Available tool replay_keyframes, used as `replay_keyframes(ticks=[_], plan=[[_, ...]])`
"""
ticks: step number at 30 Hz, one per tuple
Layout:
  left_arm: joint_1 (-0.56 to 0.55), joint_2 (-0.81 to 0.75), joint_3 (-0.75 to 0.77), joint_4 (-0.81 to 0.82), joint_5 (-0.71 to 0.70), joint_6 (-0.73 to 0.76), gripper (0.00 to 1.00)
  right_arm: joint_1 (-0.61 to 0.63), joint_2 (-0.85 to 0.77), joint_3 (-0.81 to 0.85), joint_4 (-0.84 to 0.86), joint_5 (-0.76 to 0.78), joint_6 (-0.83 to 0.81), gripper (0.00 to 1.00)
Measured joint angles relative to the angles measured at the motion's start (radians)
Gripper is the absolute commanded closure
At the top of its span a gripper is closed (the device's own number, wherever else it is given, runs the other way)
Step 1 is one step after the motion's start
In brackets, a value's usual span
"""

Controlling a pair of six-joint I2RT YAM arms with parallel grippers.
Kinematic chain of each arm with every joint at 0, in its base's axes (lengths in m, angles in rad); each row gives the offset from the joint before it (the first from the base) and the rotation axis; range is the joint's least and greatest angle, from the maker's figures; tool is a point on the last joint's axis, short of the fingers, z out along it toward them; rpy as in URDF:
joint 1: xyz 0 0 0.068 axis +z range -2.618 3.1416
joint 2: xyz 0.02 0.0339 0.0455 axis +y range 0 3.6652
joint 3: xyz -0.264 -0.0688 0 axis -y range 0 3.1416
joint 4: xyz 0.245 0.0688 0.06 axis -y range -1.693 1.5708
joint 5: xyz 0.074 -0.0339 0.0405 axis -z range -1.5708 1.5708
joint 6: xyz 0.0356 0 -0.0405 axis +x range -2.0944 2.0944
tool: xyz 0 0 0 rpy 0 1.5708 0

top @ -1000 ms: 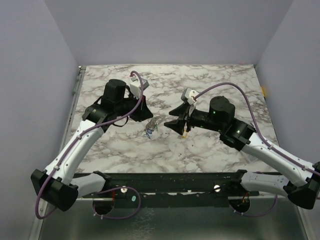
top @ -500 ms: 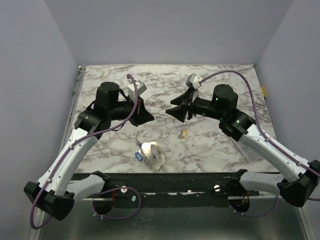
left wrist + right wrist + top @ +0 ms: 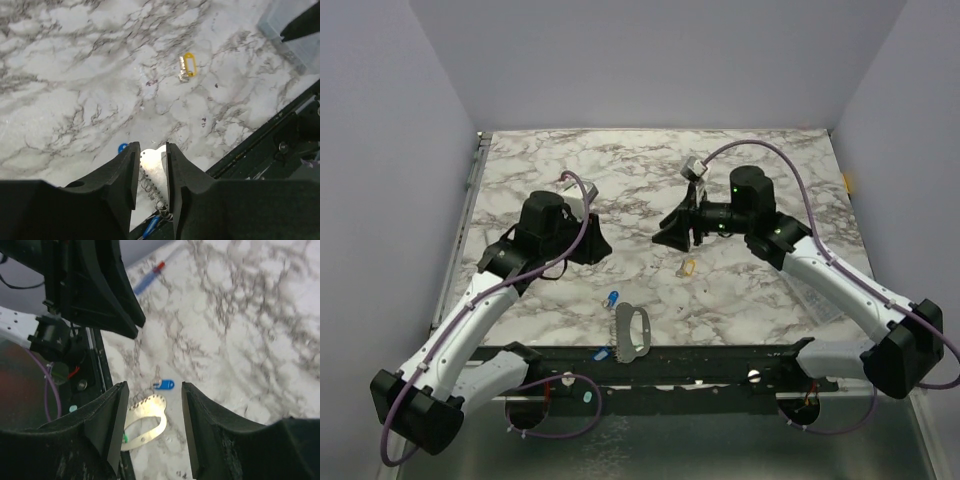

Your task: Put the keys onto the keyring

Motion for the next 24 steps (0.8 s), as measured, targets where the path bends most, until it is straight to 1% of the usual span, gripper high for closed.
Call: replay_keyframes(ticks=[4, 5, 7, 9, 12, 14, 16, 18, 20, 22, 24], plan=[[0.000, 0.003, -0.110, -0.001, -0.090, -0.088, 0.48, 0.016, 0.019, -0.113, -0.022, 0.048, 0.066, 0.45], [0.000, 0.005, -0.134, -0.006, -0.103, -0.108, 0.45, 0.022, 0.019, -0.143, -0.027, 0.066, 0.084, 0.45], [0.000, 0.009, -0.180, -0.008, -0.115, -0.144, 0.43, 0.029, 0.018, -0.186, -0.041, 0.098, 0.119, 0.44], [-0.008, 0.021, -0.219, -0.018, -0.133, -0.186, 0.43, 0.033, 0.013, -0.212, -0.053, 0.126, 0.144, 0.44], [-0.036, 0.054, -0.240, -0.042, -0.175, -0.249, 0.43, 0.034, -0.004, -0.223, -0.069, 0.167, 0.166, 0.44], [-0.075, 0.086, -0.243, -0.045, -0.206, -0.296, 0.43, 0.034, -0.017, -0.223, -0.069, 0.184, 0.167, 0.44], [-0.148, 0.139, -0.245, -0.044, -0.254, -0.342, 0.43, 0.034, -0.027, -0.222, -0.069, 0.197, 0.167, 0.44], [-0.245, 0.210, -0.246, -0.045, -0.316, -0.395, 0.45, 0.034, -0.029, -0.222, -0.070, 0.204, 0.167, 0.44], [-0.304, 0.261, -0.246, -0.045, -0.352, -0.427, 0.51, 0.034, -0.029, -0.222, -0.074, 0.208, 0.165, 0.43], [-0.344, 0.316, -0.246, -0.045, -0.393, -0.462, 0.54, 0.034, -0.032, -0.222, -0.078, 0.211, 0.164, 0.43], [-0.354, 0.349, -0.246, -0.045, -0.419, -0.478, 0.56, 0.034, -0.037, -0.222, -0.082, 0.212, 0.159, 0.43]])
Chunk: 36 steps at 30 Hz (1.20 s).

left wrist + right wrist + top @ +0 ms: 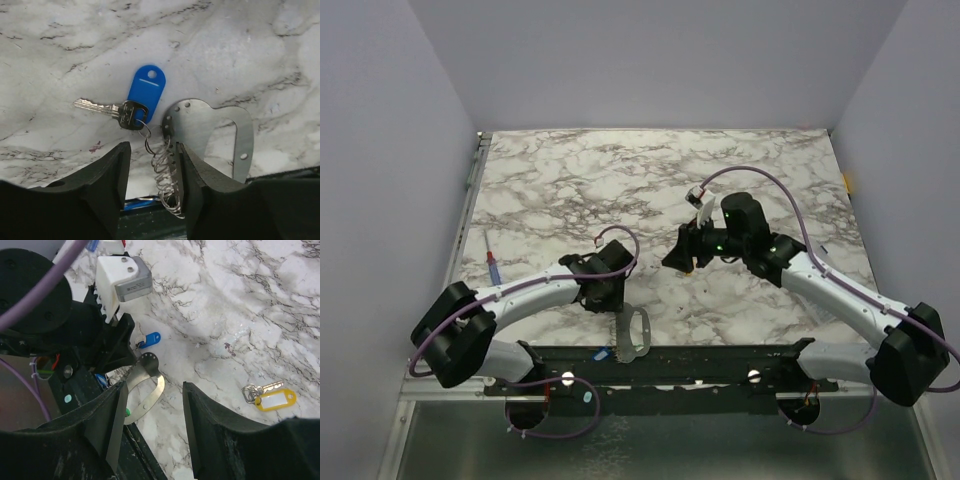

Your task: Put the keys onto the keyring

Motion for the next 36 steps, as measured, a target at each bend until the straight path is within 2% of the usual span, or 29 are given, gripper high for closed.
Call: replay_keyframes(ticks=[5, 8, 11, 13, 22, 29, 30, 36], plan=[[-0.019, 0.087, 0.000, 0.019, -0.038, -0.021, 0.63, 0.000, -0.015, 0.000, -0.014, 0.000, -0.010, 0.43], [-0.026, 0.101, 0.005, 0.023, -0.043, -0.025, 0.71, 0.000, -0.019, 0.000, -0.024, 0.001, -0.018, 0.43], [-0.027, 0.109, 0.011, 0.027, -0.042, -0.030, 0.85, 0.000, -0.020, 0.000, -0.033, 0.003, -0.026, 0.43], [-0.031, 0.117, 0.016, 0.045, -0.037, -0.040, 0.99, 0.000, -0.021, 0.000, -0.038, 0.003, -0.029, 0.43], [-0.037, 0.127, 0.034, 0.060, -0.035, -0.058, 1.00, 0.000, -0.021, 0.000, -0.040, 0.008, -0.035, 0.43], [-0.039, 0.133, 0.158, 0.018, -0.082, -0.062, 1.00, 0.000, -0.028, 0.000, -0.040, 0.012, -0.051, 0.43], [-0.033, 0.126, 0.211, 0.021, -0.089, -0.059, 1.00, 0.000, -0.035, 0.000, -0.040, 0.013, -0.053, 0.43], [-0.019, 0.101, 0.249, -0.043, -0.093, -0.038, 1.00, 0.000, -0.115, -0.015, 0.019, 0.017, -0.048, 0.43]])
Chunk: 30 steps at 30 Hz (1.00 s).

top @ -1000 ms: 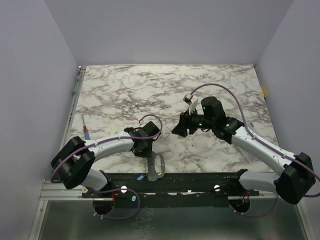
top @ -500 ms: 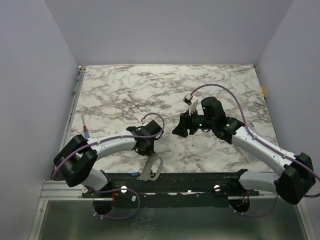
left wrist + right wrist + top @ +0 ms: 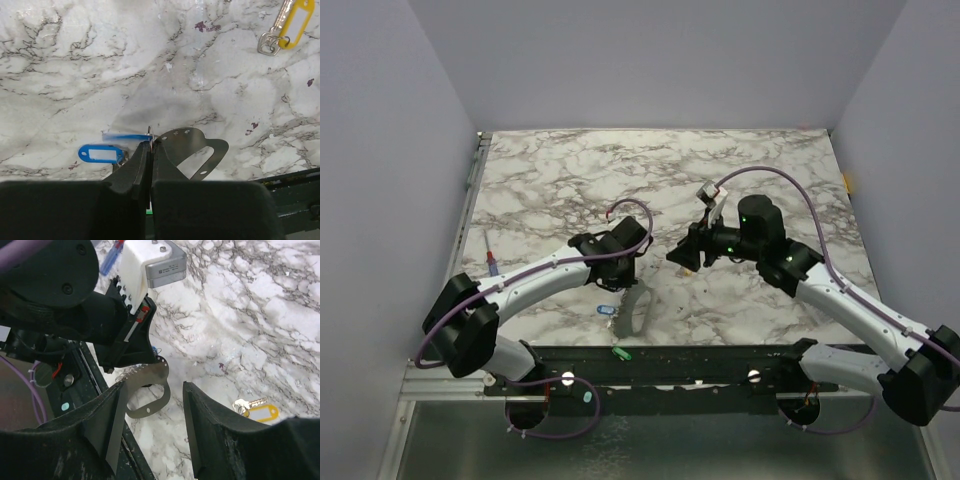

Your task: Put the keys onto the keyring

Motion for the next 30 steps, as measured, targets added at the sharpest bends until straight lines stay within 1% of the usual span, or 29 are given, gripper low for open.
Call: replay_keyframes(ticks=[4, 9, 12, 13, 14, 16, 17, 19, 20, 22, 26, 28, 30], plan=[[0.013, -0.004, 0.000, -0.012, -0.005, 0.001, 1.00, 0.000, -0.015, -0.006, 0.037, 0.001, 0.003, 0.43], [0.039, -0.031, 0.000, -0.038, -0.004, -0.012, 1.00, 0.000, -0.004, -0.010, 0.046, 0.018, 0.005, 0.43], [0.071, -0.048, -0.005, -0.064, -0.004, -0.026, 1.00, 0.000, 0.011, -0.010, 0.045, 0.025, 0.007, 0.39], [0.080, -0.053, -0.011, -0.065, -0.005, -0.033, 1.00, 0.000, 0.017, -0.011, 0.045, 0.030, 0.010, 0.36], [0.094, -0.060, -0.024, -0.061, -0.006, -0.047, 0.94, 0.000, 0.021, -0.011, 0.045, 0.031, 0.014, 0.31], [0.137, -0.072, -0.067, -0.039, -0.006, -0.076, 0.59, 0.000, 0.037, -0.013, 0.046, 0.034, 0.021, 0.21], [0.233, -0.066, -0.144, 0.090, -0.043, -0.112, 0.19, 0.000, 0.080, -0.032, 0.048, 0.029, 0.030, 0.14], [0.247, -0.066, -0.144, 0.122, -0.056, -0.114, 0.04, 0.000, 0.094, -0.043, 0.050, 0.022, 0.042, 0.11], [0.254, -0.066, -0.144, 0.161, -0.069, -0.113, 0.01, 0.000, 0.104, -0.055, 0.053, 0.013, 0.051, 0.11], [0.254, -0.067, -0.147, 0.204, -0.082, -0.106, 0.01, 0.000, 0.131, -0.077, 0.062, -0.005, 0.079, 0.11], [0.254, -0.095, -0.154, 0.211, -0.101, -0.069, 0.01, 0.000, 0.191, -0.105, 0.067, -0.031, 0.122, 0.12], [0.254, -0.115, -0.151, 0.197, -0.100, -0.037, 0.04, 0.000, 0.220, -0.105, 0.068, -0.038, 0.133, 0.13], [0.254, -0.129, -0.139, 0.158, -0.095, -0.010, 0.11, 0.000, 0.242, -0.105, 0.069, -0.039, 0.138, 0.13]])
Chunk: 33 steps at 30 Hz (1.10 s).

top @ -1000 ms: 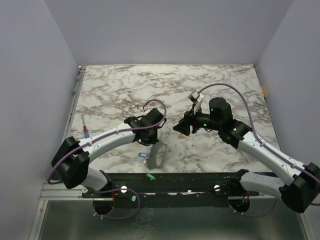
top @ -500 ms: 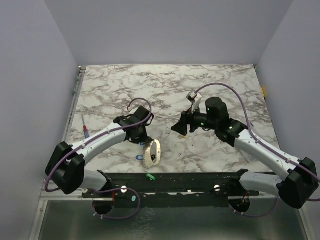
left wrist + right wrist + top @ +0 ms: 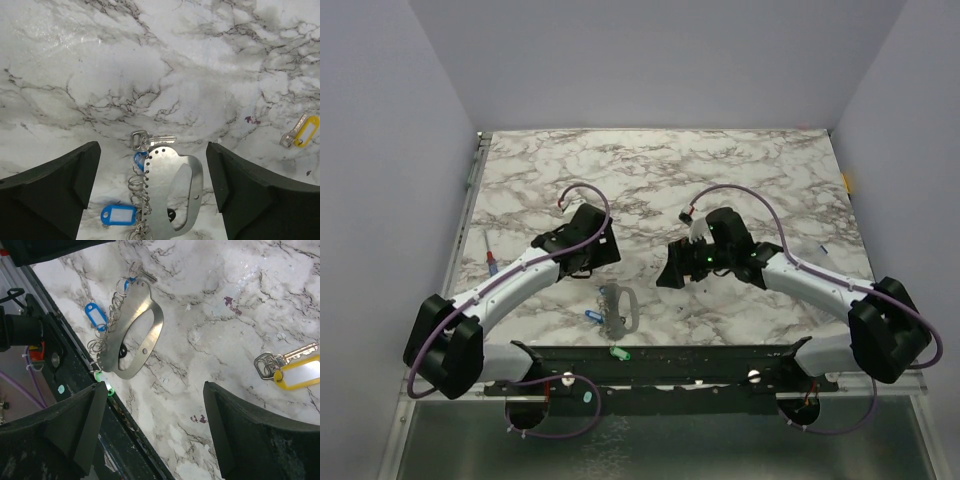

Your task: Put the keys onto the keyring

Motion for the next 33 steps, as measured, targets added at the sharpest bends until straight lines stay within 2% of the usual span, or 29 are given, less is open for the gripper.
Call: replay_keyframes(ticks=[5, 8, 12, 14, 21, 27, 33], plan=[[-0.021, -0.027, 0.010, -0.115, 0.029, 0.034, 0.20, 0.000, 0.023, 0.002, 0.000, 0.006, 0.010, 0.14], [-0.094, -0.056, 0.010, -0.196, 0.055, 0.022, 0.27, 0.000, 0.032, 0.006, 0.000, 0.014, 0.014, 0.15], [-0.194, -0.083, -0.006, -0.244, 0.088, -0.029, 0.46, 0.000, 0.036, 0.008, 0.000, 0.025, 0.014, 0.15], [-0.240, -0.114, -0.044, -0.257, 0.098, -0.082, 0.52, 0.000, 0.036, 0.008, 0.000, 0.029, 0.014, 0.16], [-0.345, -0.209, -0.149, -0.296, 0.097, -0.197, 0.56, 0.000, 0.029, 0.008, 0.000, 0.032, 0.014, 0.15], [-0.468, -0.171, -0.172, -0.279, 0.058, -0.242, 0.59, 0.000, 0.013, 0.008, 0.000, 0.032, 0.014, 0.16], [-0.496, -0.152, -0.175, -0.270, -0.029, -0.314, 0.59, 0.000, -0.010, 0.003, -0.003, 0.033, 0.014, 0.16]])
